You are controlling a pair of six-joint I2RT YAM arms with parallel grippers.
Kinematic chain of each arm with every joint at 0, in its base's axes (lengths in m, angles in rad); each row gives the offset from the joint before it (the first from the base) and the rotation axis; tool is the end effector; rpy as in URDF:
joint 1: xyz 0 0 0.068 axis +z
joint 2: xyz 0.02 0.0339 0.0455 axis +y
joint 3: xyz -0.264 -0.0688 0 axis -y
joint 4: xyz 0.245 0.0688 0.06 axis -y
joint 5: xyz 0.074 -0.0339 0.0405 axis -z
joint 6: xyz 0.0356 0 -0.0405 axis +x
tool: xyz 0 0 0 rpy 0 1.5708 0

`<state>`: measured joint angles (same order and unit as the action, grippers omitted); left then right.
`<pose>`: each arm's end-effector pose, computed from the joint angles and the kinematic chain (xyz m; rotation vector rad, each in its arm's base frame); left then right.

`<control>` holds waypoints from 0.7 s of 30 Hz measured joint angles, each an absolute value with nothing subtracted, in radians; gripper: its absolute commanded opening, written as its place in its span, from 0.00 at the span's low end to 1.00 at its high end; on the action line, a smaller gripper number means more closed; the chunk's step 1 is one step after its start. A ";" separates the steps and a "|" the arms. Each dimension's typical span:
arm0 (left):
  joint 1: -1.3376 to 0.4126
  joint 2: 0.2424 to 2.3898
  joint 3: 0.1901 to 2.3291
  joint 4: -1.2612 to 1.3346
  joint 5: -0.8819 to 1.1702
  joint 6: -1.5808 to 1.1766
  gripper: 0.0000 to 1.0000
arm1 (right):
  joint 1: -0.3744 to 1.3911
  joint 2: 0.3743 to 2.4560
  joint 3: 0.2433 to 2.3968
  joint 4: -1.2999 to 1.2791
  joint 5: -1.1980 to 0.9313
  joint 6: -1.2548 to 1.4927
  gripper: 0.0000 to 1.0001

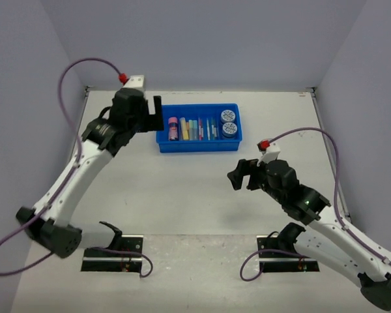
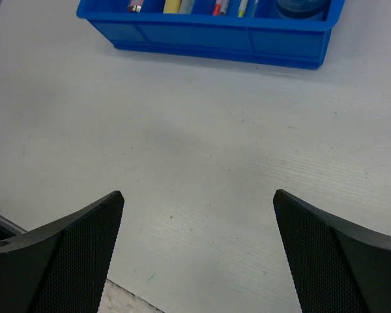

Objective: Sort the stationery into containers
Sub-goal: Reset both arms

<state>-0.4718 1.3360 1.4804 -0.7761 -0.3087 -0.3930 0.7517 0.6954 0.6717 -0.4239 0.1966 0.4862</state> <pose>0.2539 -0.1174 0.4012 -0.0855 2.1708 -0.1545 0.1230 0.1054 0.2897 -0.1456 2.0540 0.5851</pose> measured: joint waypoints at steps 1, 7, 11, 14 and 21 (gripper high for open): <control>-0.470 1.240 1.425 -0.751 -0.328 -0.400 1.00 | 0.752 0.687 0.710 -0.457 0.220 0.492 0.99; -0.458 0.909 1.203 -0.676 -0.429 -0.404 1.00 | 0.752 0.694 0.956 -0.626 0.434 0.509 0.99; -0.459 0.807 1.025 -0.671 -0.465 -0.374 1.00 | 0.752 0.686 1.006 -0.705 0.607 0.504 0.99; -0.459 0.713 0.894 -0.672 -0.508 -0.366 1.00 | 0.752 0.655 1.006 -0.764 0.685 0.504 0.99; -0.457 0.478 0.651 -0.571 -0.548 -0.355 1.00 | 0.751 0.508 0.986 -0.788 0.765 0.518 0.99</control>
